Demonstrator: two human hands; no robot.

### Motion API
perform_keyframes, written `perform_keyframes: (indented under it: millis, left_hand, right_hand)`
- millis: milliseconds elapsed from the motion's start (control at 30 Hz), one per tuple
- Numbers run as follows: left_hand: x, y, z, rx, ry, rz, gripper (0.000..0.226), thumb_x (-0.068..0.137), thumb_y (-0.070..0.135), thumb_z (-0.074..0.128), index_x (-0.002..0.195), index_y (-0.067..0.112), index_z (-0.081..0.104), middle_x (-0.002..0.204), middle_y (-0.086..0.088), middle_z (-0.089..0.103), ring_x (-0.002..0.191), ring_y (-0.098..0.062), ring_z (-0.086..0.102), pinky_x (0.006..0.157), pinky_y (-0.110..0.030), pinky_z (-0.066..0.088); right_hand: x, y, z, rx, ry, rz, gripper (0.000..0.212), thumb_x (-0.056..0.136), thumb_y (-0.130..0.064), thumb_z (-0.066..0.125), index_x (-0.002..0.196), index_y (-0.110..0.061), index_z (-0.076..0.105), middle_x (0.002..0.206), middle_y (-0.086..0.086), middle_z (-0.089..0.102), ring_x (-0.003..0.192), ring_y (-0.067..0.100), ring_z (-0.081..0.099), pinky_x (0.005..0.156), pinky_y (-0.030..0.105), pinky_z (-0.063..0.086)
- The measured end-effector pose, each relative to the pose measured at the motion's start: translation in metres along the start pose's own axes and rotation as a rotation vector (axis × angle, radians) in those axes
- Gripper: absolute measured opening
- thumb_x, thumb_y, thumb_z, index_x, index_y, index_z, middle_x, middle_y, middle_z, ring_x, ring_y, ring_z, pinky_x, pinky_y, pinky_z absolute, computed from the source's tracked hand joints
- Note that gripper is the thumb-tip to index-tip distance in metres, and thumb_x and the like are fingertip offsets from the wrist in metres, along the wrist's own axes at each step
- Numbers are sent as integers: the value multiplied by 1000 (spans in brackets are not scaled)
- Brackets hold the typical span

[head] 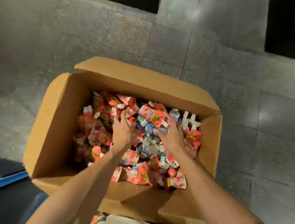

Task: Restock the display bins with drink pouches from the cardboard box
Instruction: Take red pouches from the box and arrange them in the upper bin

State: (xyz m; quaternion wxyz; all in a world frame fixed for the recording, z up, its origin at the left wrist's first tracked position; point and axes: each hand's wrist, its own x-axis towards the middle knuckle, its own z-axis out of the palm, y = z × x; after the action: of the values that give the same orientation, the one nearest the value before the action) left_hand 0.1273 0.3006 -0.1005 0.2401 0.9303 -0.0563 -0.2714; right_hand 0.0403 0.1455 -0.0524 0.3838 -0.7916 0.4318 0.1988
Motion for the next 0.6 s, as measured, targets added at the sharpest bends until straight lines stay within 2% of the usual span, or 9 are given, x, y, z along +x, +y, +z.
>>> perform_keyframes:
  millis: [67, 133, 200, 300, 367, 400, 467, 533, 600]
  left_hand:
    - [21, -3, 4, 19, 87, 50, 100, 78, 23, 83, 155, 21, 20, 153, -22, 24, 131, -44, 42, 96, -43, 46]
    - [37, -4, 5, 40, 161, 136, 101, 72, 17, 84, 151, 33, 23, 151, -17, 23, 116, -42, 54, 78, -38, 52]
    - [47, -2, 5, 61, 142, 174, 103, 68, 14, 86, 149, 37, 27, 151, -19, 21, 103, -40, 59, 70, -34, 51]
    - [55, 9, 6, 178, 16, 186, 111, 65, 36, 92, 152, 34, 24, 150, -26, 20, 101, -41, 58, 77, -44, 55]
    - [58, 14, 10, 403, -113, 209, 123, 66, 45, 89, 157, 36, 6, 147, -29, 22, 107, -42, 54, 85, -46, 52]
    - [60, 15, 11, 482, -161, 205, 126, 69, 43, 88, 158, 36, -1, 146, -29, 21, 110, -42, 53, 87, -45, 50]
    - [64, 13, 12, 570, -181, 193, 118, 78, 30, 84, 158, 36, -3, 146, -27, 21, 114, -42, 51, 86, -42, 50]
    - [59, 8, 14, 631, -151, 218, 104, 84, 13, 75, 158, 33, 5, 140, -21, 27, 111, -38, 50, 82, -40, 51]
    - [49, 1, 19, 636, -121, 251, 88, 83, 5, 71, 152, 27, 22, 130, -16, 36, 105, -34, 48, 75, -42, 55]
  right_hand:
    - [26, -10, 9, -2, 25, 31, 74, 89, -31, 72, 150, -20, 32, 154, 11, 34, 141, 32, 35, 109, 40, 37]
    - [46, -14, 19, -22, 13, 25, 77, 82, -39, 78, 147, -26, 37, 155, 12, 24, 143, 34, 30, 112, 42, 36]
    - [61, -15, 29, -76, -21, 34, 82, 75, -49, 81, 144, -35, 39, 155, 14, 17, 142, 39, 27, 113, 49, 34]
    - [68, -18, 33, -247, 11, 23, 67, 82, -50, 75, 139, -34, 43, 149, 17, 22, 136, 43, 28, 112, 52, 33]
    - [69, -19, 31, -323, 74, -37, 57, 89, -49, 67, 138, -29, 47, 145, 17, 31, 133, 40, 32, 110, 49, 33]
    - [68, -17, 30, -356, 87, -76, 55, 91, -51, 63, 138, -26, 49, 143, 16, 35, 132, 38, 33, 110, 47, 33]
    - [67, -14, 27, -402, 66, -132, 56, 92, -53, 60, 138, -23, 50, 139, 15, 41, 130, 36, 35, 110, 46, 33]
    - [68, -12, 23, -388, 57, -149, 55, 91, -52, 61, 136, -21, 53, 137, 12, 44, 128, 35, 37, 108, 47, 33]
    - [68, -9, 16, -374, 63, -179, 53, 92, -47, 62, 136, -19, 53, 136, 9, 48, 127, 34, 38, 107, 45, 34]
